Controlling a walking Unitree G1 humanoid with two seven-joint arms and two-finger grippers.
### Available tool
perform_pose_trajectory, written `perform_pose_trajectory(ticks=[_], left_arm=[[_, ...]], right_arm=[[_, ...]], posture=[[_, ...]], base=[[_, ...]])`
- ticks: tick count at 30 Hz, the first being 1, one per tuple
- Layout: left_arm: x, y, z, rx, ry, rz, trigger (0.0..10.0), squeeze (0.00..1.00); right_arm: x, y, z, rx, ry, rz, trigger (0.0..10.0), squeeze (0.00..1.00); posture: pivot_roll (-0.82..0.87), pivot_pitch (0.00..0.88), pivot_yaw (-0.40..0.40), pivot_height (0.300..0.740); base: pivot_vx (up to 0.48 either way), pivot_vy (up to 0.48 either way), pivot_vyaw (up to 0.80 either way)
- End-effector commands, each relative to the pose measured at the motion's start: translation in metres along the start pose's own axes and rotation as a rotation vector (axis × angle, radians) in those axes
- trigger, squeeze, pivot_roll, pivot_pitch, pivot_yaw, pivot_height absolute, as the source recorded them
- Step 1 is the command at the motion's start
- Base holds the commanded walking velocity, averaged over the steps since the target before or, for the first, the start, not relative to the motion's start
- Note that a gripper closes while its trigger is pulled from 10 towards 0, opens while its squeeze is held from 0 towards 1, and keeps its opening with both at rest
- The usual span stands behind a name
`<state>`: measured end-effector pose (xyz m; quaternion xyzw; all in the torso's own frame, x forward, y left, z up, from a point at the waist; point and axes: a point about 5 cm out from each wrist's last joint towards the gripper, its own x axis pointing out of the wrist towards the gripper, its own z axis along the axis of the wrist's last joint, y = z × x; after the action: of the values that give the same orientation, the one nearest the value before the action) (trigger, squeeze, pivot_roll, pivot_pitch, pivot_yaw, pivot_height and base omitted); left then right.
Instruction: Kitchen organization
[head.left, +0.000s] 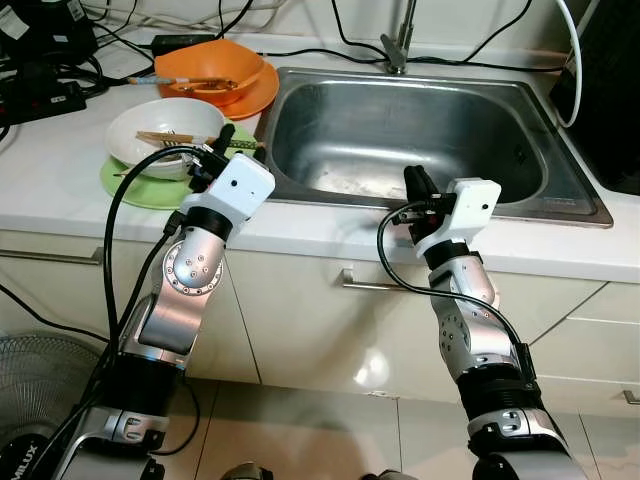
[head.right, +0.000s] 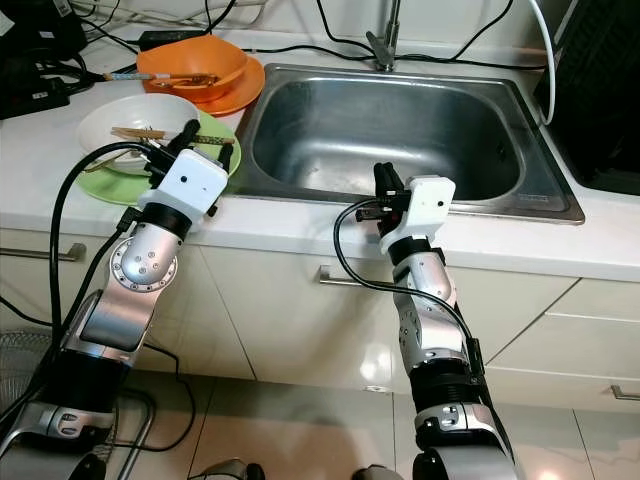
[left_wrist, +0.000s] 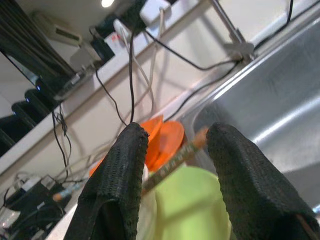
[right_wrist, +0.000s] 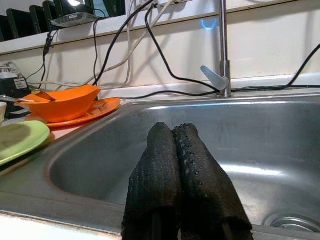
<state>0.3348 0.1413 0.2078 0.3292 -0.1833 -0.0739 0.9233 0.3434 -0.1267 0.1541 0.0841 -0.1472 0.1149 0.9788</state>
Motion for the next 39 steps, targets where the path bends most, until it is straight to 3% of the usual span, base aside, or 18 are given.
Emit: perform_pose_trajectory(ticks=[1,8,12,13,14,17,18,19,25,26,35,37,39], left_arm=[[0.001,0.005,0.016,-0.009,-0.079,0.003,10.0,0.0],[0.003,0.005,0.02,0.04,-0.078,-0.052,10.0,0.0],[0.006,0.006,0.018,0.125,-0.066,-0.062,10.0,0.0],[0.007,0.006,0.018,0.143,-0.068,-0.069,2.2,0.0],[0.007,0.005,0.017,0.149,-0.067,-0.072,0.0,0.0],[0.008,0.006,0.017,0.151,-0.062,-0.061,0.0,0.0],[0.009,0.008,0.017,0.143,-0.054,-0.041,1.1,0.0],[0.01,0.009,0.017,0.132,-0.054,-0.035,10.0,0.0],[0.01,0.011,0.017,0.128,-0.055,-0.001,10.0,0.0],[0.01,0.01,0.017,0.111,-0.06,-0.011,10.0,1.0],[0.01,0.005,0.015,0.111,-0.053,-0.062,10.0,1.0],[0.01,0.003,0.014,0.147,-0.048,-0.094,10.0,1.0],[0.013,0.001,0.012,0.248,-0.026,-0.121,10.0,1.0]], right_arm=[[0.0,0.0,0.004,0.0,-0.013,0.002,10.0,0.0],[0.0,0.0,0.003,0.002,-0.01,0.004,10.0,0.0],[0.0,0.0,0.003,0.003,-0.011,0.003,10.0,0.0],[0.0,0.0,0.003,0.003,-0.011,0.003,10.0,0.0],[0.0,0.0,0.003,0.003,-0.01,0.003,10.0,0.0],[0.0,0.0,0.003,0.002,-0.011,0.002,10.0,0.0],[0.0,0.0,0.003,0.002,-0.011,0.001,10.0,0.0],[0.0,-0.001,0.003,0.001,-0.011,-0.001,10.0,0.0],[0.001,-0.001,0.002,-0.001,-0.008,-0.001,10.0,0.0],[0.001,-0.001,0.002,0.001,-0.008,-0.001,10.0,0.0],[0.001,0.0,0.002,0.004,-0.008,0.001,10.0,0.0],[0.001,0.0,0.001,0.005,-0.008,0.001,10.0,0.0],[0.001,0.0,0.001,0.006,-0.007,0.001,10.0,0.0]], posture=[[-0.02,0.078,-0.005,0.74],[-0.02,0.077,-0.007,0.74],[-0.02,0.075,-0.004,0.74],[-0.02,0.075,-0.004,0.74],[-0.02,0.072,-0.002,0.74],[-0.02,0.071,-0.001,0.74],[-0.02,0.07,-0.001,0.74],[-0.02,0.071,-0.001,0.74],[-0.02,0.07,0.0,0.74],[-0.02,0.068,-0.001,0.74],[-0.02,0.065,0.001,0.74],[-0.02,0.062,0.0,0.74],[-0.02,0.065,0.001,0.74]], base=[[0.0,0.0,0.0],[0.0,0.0,0.0],[0.0,0.0,0.0],[0.0,0.0,0.0],[0.0,0.0,0.0],[0.0,0.0,0.0],[0.0,0.0,0.0],[0.0,0.0,0.0],[0.0,0.0,0.0],[0.0,0.0,0.0],[0.0,0.0,0.0],[0.0,0.0,0.0],[0.0,0.0,0.0]])
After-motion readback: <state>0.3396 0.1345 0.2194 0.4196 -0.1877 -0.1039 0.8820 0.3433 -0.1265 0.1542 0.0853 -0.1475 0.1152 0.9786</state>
